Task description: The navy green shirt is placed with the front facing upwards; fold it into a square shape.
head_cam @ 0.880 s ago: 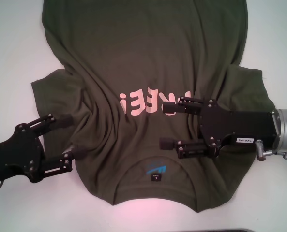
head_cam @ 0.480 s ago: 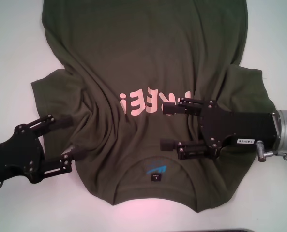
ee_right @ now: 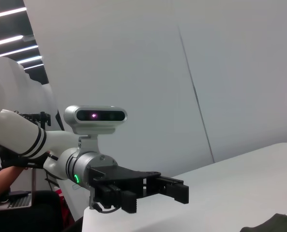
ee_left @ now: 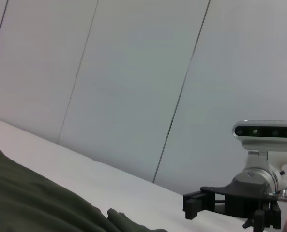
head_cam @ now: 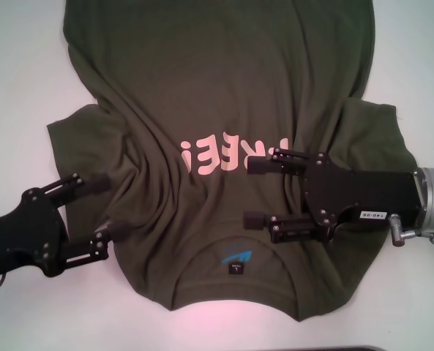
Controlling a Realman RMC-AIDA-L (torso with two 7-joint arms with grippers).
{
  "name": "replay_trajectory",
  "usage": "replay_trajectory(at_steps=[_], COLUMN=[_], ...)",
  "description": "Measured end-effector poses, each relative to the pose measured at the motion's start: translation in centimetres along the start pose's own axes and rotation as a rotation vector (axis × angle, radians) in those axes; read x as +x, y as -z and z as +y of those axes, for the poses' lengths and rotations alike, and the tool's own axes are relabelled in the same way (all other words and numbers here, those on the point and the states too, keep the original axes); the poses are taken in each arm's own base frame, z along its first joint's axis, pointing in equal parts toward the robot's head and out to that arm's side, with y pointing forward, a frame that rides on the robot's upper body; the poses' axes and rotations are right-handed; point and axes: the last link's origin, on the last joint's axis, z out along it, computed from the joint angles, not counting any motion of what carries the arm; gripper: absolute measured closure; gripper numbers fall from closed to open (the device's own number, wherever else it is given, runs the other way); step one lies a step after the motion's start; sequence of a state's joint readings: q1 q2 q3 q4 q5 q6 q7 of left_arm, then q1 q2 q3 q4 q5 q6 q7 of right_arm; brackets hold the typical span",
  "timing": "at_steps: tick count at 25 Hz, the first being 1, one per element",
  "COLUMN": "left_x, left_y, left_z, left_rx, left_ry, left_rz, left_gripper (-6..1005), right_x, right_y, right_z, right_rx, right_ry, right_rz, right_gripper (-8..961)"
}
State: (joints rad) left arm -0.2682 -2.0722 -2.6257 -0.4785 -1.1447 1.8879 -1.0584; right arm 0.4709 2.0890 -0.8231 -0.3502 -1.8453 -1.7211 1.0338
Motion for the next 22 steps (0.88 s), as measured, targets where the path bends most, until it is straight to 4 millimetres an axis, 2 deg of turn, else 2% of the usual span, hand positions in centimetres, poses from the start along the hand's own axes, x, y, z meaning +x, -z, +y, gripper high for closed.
replay_trajectory(at_steps=[5,10,12,15,16,22], left_x=[1.9,5.1,5.7,6.0,6.2,6.3], left_y=[-0.3,-0.7,-0.6,-0.4,0.1,0.6], left_z=[-1.2,-4.1,-5.3,-6.4,-7.6,-8.6], left_rx=[-0.003,0.045,0.099,0.162,0.239,0.314], left_ry=[0.235,0.648,0.777,0.874,0.982,1.108], left_rz=[0.023,-0.049,-0.056,-0.065,-0.079,-0.114], left_gripper=[172,172,171,171,171,173], right_x=[0.0,0.0,0.0,-0.1,-0.1,-0.2], right_y=[0.0,0.0,0.0,0.0,0.0,0.1], right_z=[0.0,0.0,0.0,0.0,0.0,0.1], right_rx=[-0.001,-0.003,-0.003,-0.003,-0.004,-0.01], right_ry=[-0.001,-0.008,-0.021,-0.039,-0.041,-0.041], right_rz=[0.0,0.001,0.001,0.003,0.002,-0.003], right_gripper=[65,65,65,65,65,64])
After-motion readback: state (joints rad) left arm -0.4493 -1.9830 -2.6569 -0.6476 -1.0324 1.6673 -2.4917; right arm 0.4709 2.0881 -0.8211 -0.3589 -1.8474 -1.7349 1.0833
